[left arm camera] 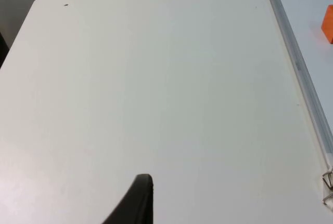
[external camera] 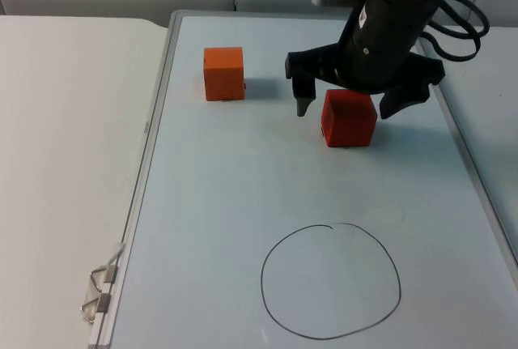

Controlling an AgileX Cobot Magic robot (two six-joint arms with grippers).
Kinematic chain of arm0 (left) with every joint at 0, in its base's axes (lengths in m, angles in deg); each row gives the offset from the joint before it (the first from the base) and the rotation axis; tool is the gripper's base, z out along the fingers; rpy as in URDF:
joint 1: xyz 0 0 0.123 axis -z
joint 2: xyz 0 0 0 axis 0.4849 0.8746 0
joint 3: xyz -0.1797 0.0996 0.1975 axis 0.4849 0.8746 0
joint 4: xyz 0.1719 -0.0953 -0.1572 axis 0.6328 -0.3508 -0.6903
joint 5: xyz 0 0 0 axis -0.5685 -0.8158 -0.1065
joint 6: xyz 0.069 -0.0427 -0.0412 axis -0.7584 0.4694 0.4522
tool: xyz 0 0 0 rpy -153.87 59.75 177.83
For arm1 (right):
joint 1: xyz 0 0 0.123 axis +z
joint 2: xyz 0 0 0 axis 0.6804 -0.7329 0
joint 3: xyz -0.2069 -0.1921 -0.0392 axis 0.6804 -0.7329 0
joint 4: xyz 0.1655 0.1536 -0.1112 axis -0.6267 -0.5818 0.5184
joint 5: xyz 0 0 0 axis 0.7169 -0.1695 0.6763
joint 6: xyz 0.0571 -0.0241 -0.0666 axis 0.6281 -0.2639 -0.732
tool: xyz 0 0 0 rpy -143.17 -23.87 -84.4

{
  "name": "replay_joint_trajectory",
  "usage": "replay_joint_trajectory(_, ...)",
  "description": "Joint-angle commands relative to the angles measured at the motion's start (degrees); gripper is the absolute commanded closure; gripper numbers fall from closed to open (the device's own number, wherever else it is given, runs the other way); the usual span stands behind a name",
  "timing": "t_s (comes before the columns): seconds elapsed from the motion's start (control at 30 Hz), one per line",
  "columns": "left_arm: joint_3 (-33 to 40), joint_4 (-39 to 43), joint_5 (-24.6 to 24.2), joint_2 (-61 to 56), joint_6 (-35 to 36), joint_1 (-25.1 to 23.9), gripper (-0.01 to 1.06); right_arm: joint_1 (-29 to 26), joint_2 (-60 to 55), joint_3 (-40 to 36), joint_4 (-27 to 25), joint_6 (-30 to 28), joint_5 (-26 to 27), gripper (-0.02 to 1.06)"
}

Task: Pick up one cube with the left hand and another cube with the right hand. First place the cube in the right hand at the target position, then stack the cube in the left hand on top.

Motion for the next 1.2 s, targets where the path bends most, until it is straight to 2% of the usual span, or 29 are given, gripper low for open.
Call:
replay_joint_trajectory(0.0,0.1,-0.1,0.5,-0.2,0.3,-0.2,0.0,0.0,-0.5,0.4,-0.1,0.2,0.2,0.18)
replay_joint_trajectory(0.03,0.1,-0.1,0.5,-0.2,0.3,-0.2,0.0,0.0,-0.5,0.4,-0.1,0.2,0.2,0.18)
replay_joint_trajectory(0.17,0.1,-0.1,0.5,-0.2,0.3,-0.2,0.0,0.0,-0.5,0.4,0.3,0.5,0.2,0.45)
replay_joint_trajectory(0.2,0.1,-0.1,0.5,-0.2,0.3,-0.2,0.0,0.0,-0.5,0.4,0.3,0.5,0.2,0.45)
replay_joint_trajectory(0.23,0.1,-0.1,0.5,-0.2,0.3,-0.2,0.0,-0.1,-0.5,0.4,0.3,0.5,0.2,0.51)
replay_joint_trajectory(0.33,0.1,-0.1,0.5,-0.2,0.3,-0.2,0.0,-0.3,-0.5,0.4,1.0,0.5,0.1,0.73)
replay_joint_trajectory(0.37,0.1,-0.1,0.5,-0.2,0.3,-0.2,0.0,-0.3,-0.5,0.4,1.0,0.5,0.1,0.73)
replay_joint_trajectory(0.5,0.1,-0.1,0.5,-0.2,0.3,-0.2,0.0,-0.3,2.4,0.4,1.5,-0.3,-0.7,1.05)
replay_joint_trajectory(0.7,0.1,-0.1,0.5,-0.2,0.3,-0.2,0.0,-0.3,9.8,0.4,3.5,-3.3,-2.4,1.05)
replay_joint_trajectory(0.87,0.1,-0.1,0.5,-0.2,0.3,-0.2,0.0,-0.3,24.0,0.4,5.5,-9.6,-6.3,1.05)
replay_joint_trajectory(0.93,0.1,-0.1,0.5,-0.2,0.3,-0.2,0.0,-0.3,26.7,0.4,5.5,-10.9,-6.8,1.05)
replay_joint_trajectory(1.03,0.1,-0.1,0.5,-0.2,0.3,-0.2,0.0,-0.3,35.5,0.4,4.6,-16.7,-9.1,1.05)
replay_joint_trajectory(1.17,0.1,-0.1,0.5,-0.2,0.3,-0.2,0.0,-0.3,44.2,0.4,4.4,-20.1,-11.5,1.05)
